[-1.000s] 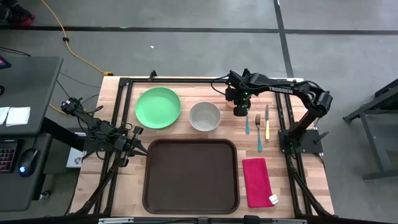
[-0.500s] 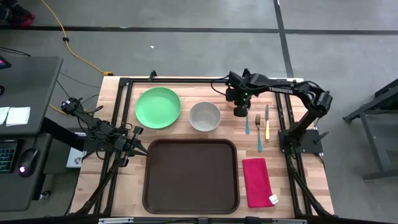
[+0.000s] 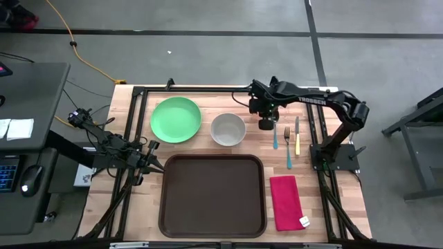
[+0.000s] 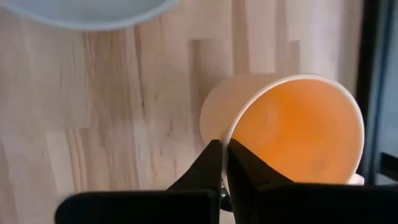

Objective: Set up tray
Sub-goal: Put the light orange mug on the top left of the brown tray

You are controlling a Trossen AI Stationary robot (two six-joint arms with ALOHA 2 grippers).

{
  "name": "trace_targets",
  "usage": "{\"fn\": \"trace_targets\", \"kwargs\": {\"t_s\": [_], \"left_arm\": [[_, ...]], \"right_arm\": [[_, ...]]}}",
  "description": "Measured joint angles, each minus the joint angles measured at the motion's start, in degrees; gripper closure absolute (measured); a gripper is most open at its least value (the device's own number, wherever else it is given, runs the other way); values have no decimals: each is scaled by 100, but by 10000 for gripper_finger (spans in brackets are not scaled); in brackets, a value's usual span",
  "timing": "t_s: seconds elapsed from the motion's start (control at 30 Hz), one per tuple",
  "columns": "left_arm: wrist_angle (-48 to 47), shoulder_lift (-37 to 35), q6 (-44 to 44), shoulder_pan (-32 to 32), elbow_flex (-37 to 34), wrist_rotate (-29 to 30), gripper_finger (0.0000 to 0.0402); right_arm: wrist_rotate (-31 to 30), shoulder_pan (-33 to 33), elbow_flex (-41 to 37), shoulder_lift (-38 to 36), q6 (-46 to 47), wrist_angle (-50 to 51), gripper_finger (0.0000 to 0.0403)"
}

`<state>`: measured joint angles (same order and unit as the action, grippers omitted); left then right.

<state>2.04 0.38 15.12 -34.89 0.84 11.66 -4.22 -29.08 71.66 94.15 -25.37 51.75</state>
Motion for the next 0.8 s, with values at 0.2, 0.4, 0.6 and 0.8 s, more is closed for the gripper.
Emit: {"fn": "trace_targets", "kwargs": {"t_s": [0.2, 0.4, 0.6, 0.8], "left_arm": [[0, -2, 2, 0, 0, 0, 330], [0, -1, 2, 0, -1, 0, 330], [0, -1, 2, 0, 0, 0, 330], [0, -2, 4, 0, 0, 0, 330]], "right_arm": [[-42, 0, 523, 0, -15, 314, 402], [-231, 68, 894, 0, -15, 842, 402], [-422, 289, 1102, 0, 49, 1080, 402], [-427, 564, 1207, 0, 300, 1164, 403]]}}
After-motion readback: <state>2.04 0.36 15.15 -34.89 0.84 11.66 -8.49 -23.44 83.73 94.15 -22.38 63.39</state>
